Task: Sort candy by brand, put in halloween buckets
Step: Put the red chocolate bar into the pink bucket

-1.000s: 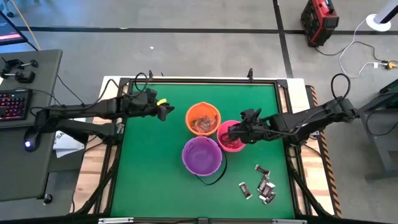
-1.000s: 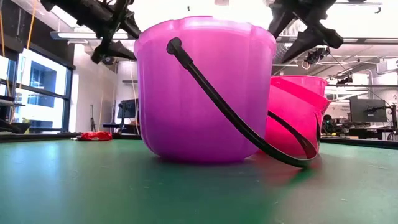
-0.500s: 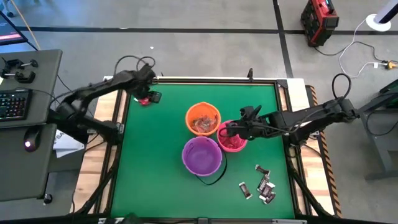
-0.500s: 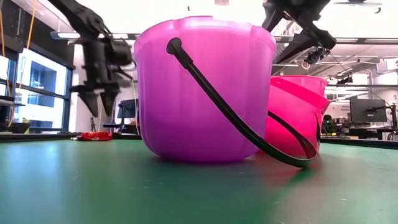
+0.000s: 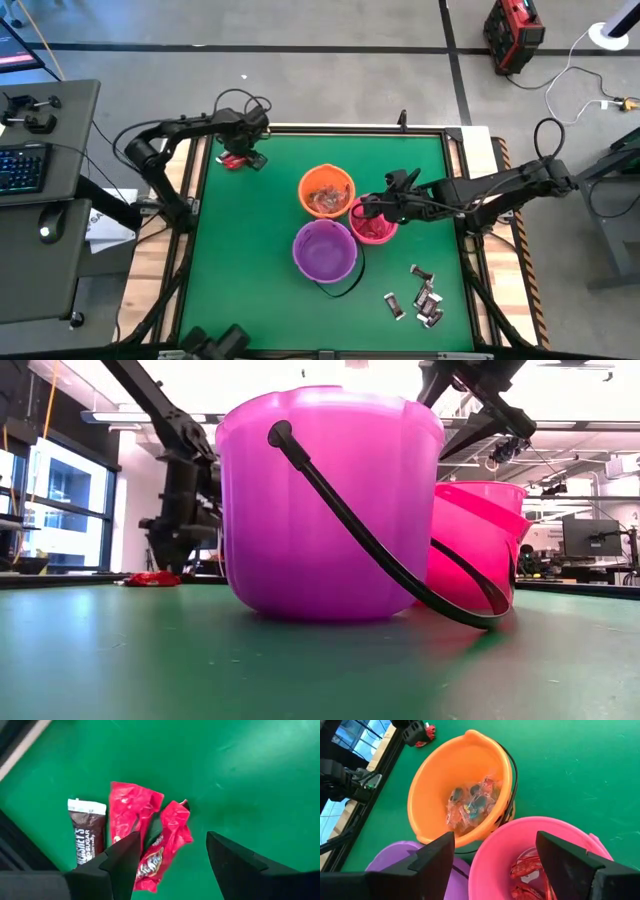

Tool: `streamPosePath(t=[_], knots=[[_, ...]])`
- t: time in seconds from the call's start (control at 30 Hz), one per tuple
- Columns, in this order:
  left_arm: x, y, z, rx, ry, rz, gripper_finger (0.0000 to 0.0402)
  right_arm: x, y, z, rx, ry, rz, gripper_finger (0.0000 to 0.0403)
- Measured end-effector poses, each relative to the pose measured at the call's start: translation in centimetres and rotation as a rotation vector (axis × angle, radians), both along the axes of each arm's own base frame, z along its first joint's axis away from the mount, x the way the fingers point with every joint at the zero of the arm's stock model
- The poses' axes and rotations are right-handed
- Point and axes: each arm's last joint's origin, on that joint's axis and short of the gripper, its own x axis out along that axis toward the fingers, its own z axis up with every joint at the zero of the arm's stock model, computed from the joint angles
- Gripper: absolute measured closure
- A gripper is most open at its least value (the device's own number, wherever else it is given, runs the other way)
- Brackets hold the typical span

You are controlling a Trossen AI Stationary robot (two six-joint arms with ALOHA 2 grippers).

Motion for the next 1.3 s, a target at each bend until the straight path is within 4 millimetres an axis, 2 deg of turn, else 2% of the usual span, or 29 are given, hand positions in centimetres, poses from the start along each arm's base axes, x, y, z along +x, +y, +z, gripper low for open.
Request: streamPosePath(t=[0.1,0.2,0.43,0.67,0.77,0.9,1.1,1.3], knots=[[0.2,0.0,-0.4,-0.025,-0.006,-0.022,0.0199,0.0,0.0,0.0,0.000,0.000,-0.001,0.0130],[0.6,-0.2,-0.5,-0.023,-0.008,-0.046,0.0233,0.0,0.0,0.0,-0.001,0.000,-0.002,0.0130],[1.4,-1.0,-0.3,-0.014,-0.015,-0.084,0.0384,0.0,0.0,0.0,-0.005,0.000,-0.003,0.0130],[2.0,-2.3,1.0,-0.020,-0.057,-0.112,0.0398,-0.1,0.0,0.0,-0.008,0.010,-0.002,0.0130],[2.2,-3.2,2.8,0.027,-0.114,-0.113,0.0399,-0.1,0.0,-0.1,-0.015,0.022,0.011,0.0130],[1.9,-5.3,6.6,0.090,-0.266,-0.102,0.0401,-0.2,0.1,0.1,-0.023,0.042,0.068,0.0130],[2.1,-11.1,12.4,0.174,-0.585,-0.130,0.0401,-1.8,0.3,1.8,-0.083,-0.016,0.096,0.0130],[4.2,-17.1,16.0,0.173,-0.951,-0.170,0.0401,-3.9,-0.1,3.9,-0.156,-0.113,0.039,0.0130]])
